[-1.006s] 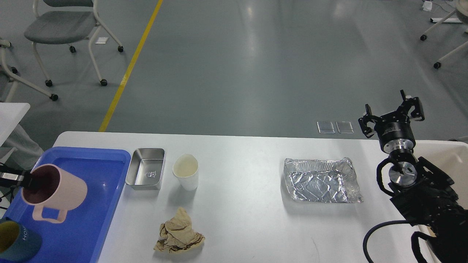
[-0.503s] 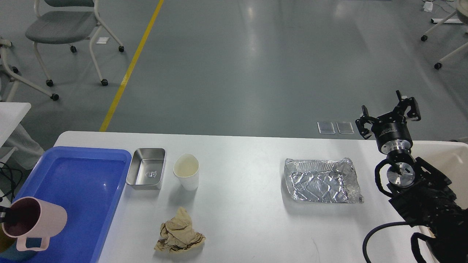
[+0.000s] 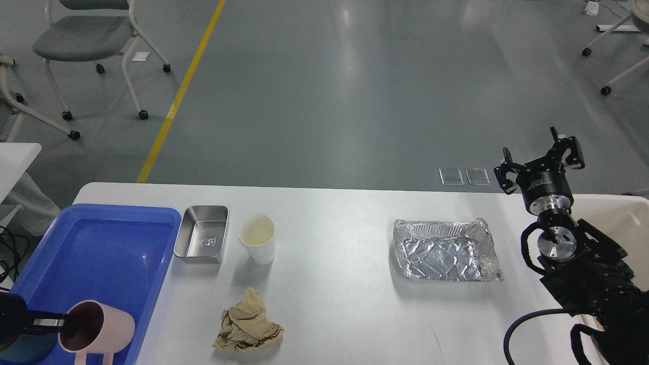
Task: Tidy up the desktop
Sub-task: 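Lift the pink mug and carry it over the blue tray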
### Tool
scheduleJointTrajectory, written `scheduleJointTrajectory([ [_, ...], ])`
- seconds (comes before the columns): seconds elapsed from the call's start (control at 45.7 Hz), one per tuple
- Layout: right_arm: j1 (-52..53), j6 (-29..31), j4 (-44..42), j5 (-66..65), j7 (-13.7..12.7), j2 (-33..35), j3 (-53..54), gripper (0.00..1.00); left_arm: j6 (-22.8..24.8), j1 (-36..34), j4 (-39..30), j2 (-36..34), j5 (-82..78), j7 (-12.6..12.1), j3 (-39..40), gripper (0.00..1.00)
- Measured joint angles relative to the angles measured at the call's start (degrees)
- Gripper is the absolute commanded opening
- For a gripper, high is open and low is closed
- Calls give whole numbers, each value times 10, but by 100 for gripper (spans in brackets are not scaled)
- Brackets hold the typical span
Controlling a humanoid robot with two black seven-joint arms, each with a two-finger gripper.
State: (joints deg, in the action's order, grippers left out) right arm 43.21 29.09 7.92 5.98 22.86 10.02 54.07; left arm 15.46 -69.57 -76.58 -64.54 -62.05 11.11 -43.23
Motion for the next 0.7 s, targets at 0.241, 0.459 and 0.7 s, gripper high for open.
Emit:
scheduleJointTrajectory([
  [0.241,-4,0,1,0,0,-1,0,100,0,7,5,2,-3,0,1,0],
  [0.459,-5,0,1,0,0,-2,0,100,0,8,9,2,-4,0,-3,7],
  [0.7,-8,0,1,0,0,-2,0,100,0,8,24,1,-4,-4,-5,8],
])
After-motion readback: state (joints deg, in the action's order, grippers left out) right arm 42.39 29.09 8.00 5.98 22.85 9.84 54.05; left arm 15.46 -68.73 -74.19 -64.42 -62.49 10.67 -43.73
